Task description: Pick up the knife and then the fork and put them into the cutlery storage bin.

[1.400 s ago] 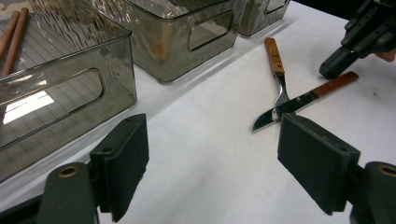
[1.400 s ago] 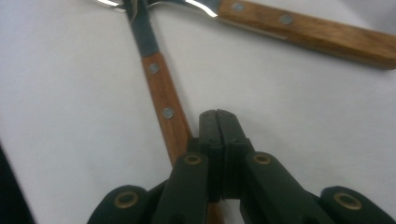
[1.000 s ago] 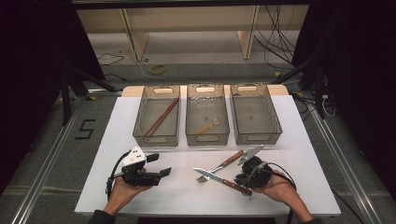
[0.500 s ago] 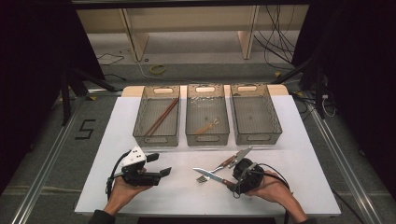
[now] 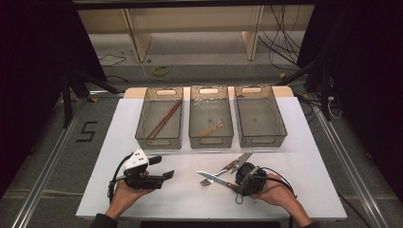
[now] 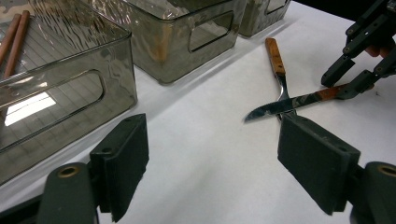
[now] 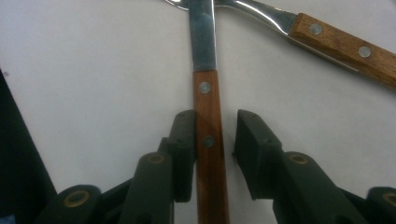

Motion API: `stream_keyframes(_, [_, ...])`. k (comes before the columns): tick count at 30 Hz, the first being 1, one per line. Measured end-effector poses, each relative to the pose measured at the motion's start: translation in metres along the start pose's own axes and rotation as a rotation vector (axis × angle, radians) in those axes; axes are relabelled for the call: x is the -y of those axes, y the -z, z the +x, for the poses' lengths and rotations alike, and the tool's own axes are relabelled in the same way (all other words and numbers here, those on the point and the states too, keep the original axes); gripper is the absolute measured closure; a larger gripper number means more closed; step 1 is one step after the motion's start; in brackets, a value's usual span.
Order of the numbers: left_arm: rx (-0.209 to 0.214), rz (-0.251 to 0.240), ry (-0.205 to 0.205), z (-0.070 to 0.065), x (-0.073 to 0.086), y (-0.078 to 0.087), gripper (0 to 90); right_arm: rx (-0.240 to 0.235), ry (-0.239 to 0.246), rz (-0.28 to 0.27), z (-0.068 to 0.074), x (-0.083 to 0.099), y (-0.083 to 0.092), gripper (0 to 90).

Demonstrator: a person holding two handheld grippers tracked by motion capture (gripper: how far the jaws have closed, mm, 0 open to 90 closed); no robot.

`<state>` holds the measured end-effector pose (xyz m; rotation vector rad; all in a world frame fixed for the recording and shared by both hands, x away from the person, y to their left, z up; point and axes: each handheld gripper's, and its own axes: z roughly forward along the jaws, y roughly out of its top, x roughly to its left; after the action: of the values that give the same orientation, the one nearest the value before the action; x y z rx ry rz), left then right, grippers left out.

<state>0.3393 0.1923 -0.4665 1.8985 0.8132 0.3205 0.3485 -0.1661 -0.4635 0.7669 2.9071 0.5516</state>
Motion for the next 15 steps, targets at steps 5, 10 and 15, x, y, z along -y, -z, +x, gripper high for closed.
stream_keyframes(5, [-0.001,0.0,-0.001,-0.0003,0.0002,-0.0004,24.0,0.008,0.003,0.009,0.0012,-0.001,-0.0002,74.7])
stream_keyframes(10, [-0.001,0.0,0.001,-0.0004,0.0003,-0.0009,24.1,0.009,0.022,0.017,0.001,-0.002,-0.0001,76.2])
stream_keyframes(15, [-0.001,0.004,-0.005,-0.0004,0.0005,-0.0017,24.1,-0.003,-0.006,0.01,-0.0002,-0.0021,-0.0001,76.9])
